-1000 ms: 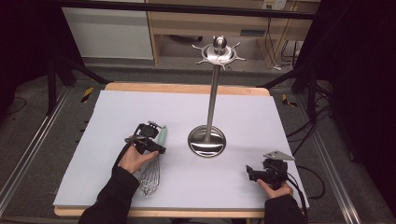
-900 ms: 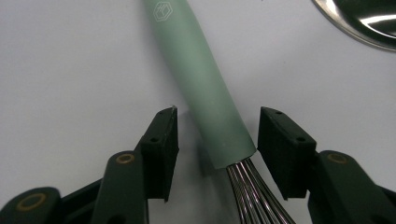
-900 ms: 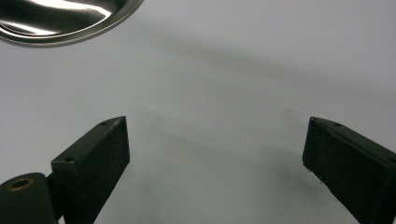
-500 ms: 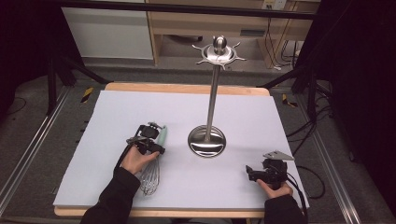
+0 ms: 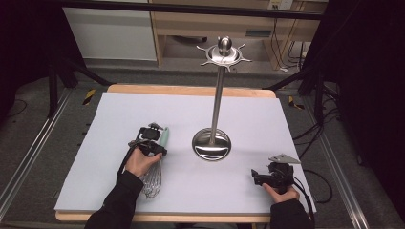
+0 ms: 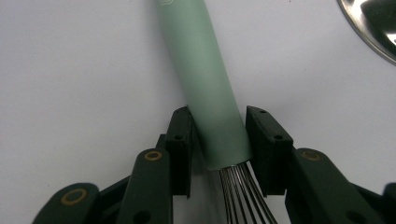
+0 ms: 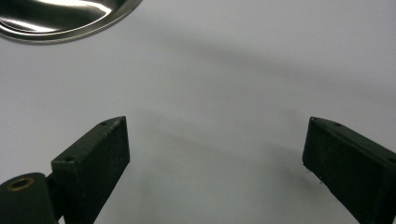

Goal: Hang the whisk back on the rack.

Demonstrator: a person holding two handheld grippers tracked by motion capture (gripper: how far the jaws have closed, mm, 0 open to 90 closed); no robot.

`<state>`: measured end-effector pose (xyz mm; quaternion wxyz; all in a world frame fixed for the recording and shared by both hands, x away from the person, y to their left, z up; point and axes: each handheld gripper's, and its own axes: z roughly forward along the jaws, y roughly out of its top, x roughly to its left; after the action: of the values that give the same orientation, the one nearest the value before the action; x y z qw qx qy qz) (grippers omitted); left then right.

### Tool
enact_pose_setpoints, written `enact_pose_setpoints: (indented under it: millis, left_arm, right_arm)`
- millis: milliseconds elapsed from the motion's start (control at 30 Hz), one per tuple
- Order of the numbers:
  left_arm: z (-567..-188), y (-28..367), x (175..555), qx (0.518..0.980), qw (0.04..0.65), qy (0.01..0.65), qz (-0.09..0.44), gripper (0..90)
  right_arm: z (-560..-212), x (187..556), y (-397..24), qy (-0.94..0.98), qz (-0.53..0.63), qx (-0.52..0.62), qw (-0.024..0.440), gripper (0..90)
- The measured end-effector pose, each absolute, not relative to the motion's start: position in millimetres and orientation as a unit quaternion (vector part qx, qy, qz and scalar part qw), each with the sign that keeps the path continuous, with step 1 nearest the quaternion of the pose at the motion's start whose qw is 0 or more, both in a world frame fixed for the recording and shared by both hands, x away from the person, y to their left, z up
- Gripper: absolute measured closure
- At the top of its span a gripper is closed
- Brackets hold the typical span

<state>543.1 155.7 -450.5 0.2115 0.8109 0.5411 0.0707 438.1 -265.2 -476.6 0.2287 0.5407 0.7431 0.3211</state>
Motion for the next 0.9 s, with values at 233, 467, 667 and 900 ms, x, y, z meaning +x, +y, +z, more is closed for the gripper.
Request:
enact_pose_setpoints:
  millis: [233, 467, 667, 900]
  left_arm:
    - [-445, 157, 538, 0.812, 0.229, 0.533, 0.07, 67.5]
    - [-433, 157, 529, 0.816, 0.246, 0.517, 0.076, 68.7]
    - [-428, 158, 524, 0.816, 0.258, 0.511, 0.078, 68.8]
    - [-417, 162, 513, 0.815, 0.282, 0.498, 0.09, 68.8]
  right_arm:
    - [-476, 438, -265, 0.744, 0.321, 0.54, 0.229, 7.9]
    - [-476, 438, -265, 0.741, 0.323, 0.542, 0.228, 7.9]
    - [-476, 438, -265, 0.742, 0.323, 0.542, 0.228, 7.9]
    - [-476, 437, -265, 0.742, 0.322, 0.542, 0.229, 7.9]
